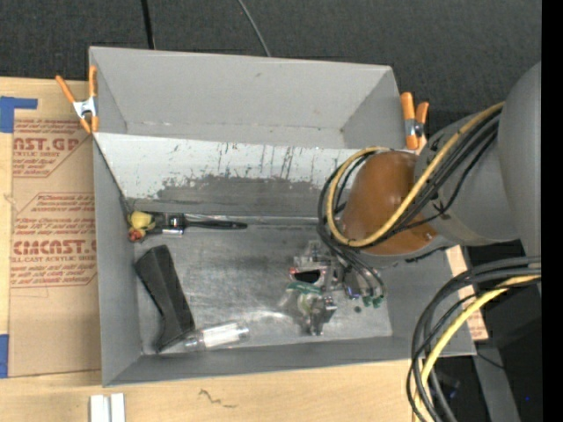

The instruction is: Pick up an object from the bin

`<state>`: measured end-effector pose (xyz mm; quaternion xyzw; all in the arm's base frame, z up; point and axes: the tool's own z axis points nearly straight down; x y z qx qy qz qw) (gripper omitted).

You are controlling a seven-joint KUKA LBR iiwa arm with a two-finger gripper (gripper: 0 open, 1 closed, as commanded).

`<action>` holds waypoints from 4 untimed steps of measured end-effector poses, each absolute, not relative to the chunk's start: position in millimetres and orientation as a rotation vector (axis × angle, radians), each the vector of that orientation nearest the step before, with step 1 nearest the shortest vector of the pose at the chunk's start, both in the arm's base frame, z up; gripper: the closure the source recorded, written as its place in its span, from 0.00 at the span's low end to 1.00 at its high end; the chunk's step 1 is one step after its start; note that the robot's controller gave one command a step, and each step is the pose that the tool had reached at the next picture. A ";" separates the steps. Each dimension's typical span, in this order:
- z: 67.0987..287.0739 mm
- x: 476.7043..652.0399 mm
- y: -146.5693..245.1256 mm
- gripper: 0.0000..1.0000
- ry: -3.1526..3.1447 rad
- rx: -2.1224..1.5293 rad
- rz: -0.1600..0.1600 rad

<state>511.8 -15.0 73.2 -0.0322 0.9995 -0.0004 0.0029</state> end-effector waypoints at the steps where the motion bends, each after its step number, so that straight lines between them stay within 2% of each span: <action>1: 75.4 486.9 4.6 1.00 3.121 0.091 -0.001; 4: 81.8 486.8 4.3 1.00 3.130 0.091 -0.001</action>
Offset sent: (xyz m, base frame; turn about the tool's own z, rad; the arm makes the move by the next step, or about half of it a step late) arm 0.0000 0.0000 0.0000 0.0000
